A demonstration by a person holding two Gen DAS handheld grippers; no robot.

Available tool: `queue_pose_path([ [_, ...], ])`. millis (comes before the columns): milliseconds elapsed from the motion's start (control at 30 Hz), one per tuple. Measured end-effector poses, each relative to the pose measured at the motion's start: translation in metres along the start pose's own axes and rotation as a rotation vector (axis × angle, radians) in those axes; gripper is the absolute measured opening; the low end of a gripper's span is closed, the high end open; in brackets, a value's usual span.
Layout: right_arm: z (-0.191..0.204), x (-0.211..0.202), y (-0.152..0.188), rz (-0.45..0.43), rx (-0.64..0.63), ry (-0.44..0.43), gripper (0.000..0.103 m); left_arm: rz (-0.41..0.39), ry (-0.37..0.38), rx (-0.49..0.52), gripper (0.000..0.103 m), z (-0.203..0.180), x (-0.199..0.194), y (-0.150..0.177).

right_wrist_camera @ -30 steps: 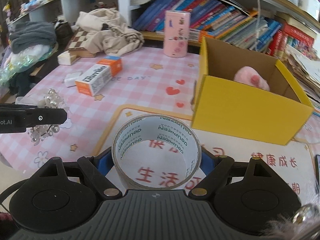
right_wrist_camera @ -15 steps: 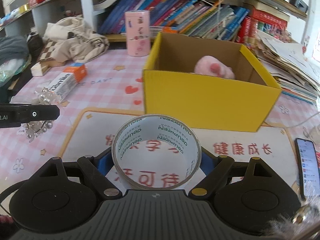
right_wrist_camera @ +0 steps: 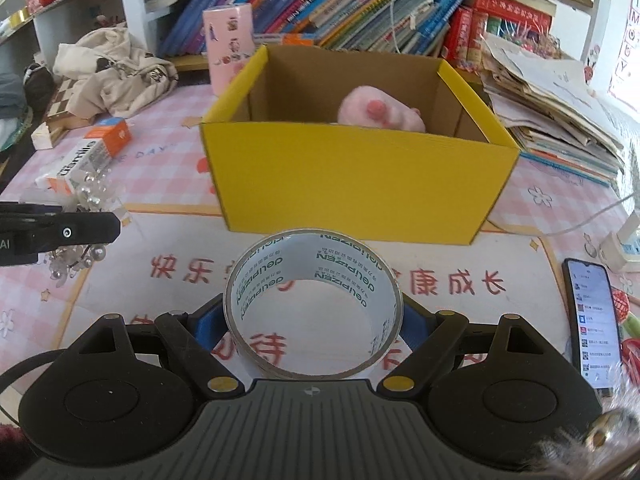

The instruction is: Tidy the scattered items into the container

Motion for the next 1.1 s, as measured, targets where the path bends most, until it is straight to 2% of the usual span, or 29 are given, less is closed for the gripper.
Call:
queue_pose_path([
  [233, -0.015, -0.004, -0.001, -0.004, -0.022, -0.019, 0.084, -0.002, 0.016, 0.045, 0.037, -0.024, 0.004, -0.004],
  [567, -0.032, -0.033, -0.018, -0.142, -0.139, -0.036, 0.084, -0.112, 0.06, 0.239, 0.037, -0.093, 0.0, -0.028],
  [767, -0.055, -0.046, -0.037, -0.22, -0.165, -0.055, 0.084, -0.142, 0.048, 0.249, 0.037, -0.114, 0.009, -0.044],
  [1100, -0.084, -0.043, -0.068, -0.297, -0.205, -0.106, 0.084, -0.215, -0.028, 0.235, 0.037, -0.132, 0.014, -0.071],
])
Point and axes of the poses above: each gripper's, at about its wrist camera, not at the fingertips, and x roughly the way its jaws point, z to its left, y to its underside, the point moved 3 cm from there along x, roughly the way its jaws point, and after that the axes turned 8 degrees about -y, right-handed, at the moved point
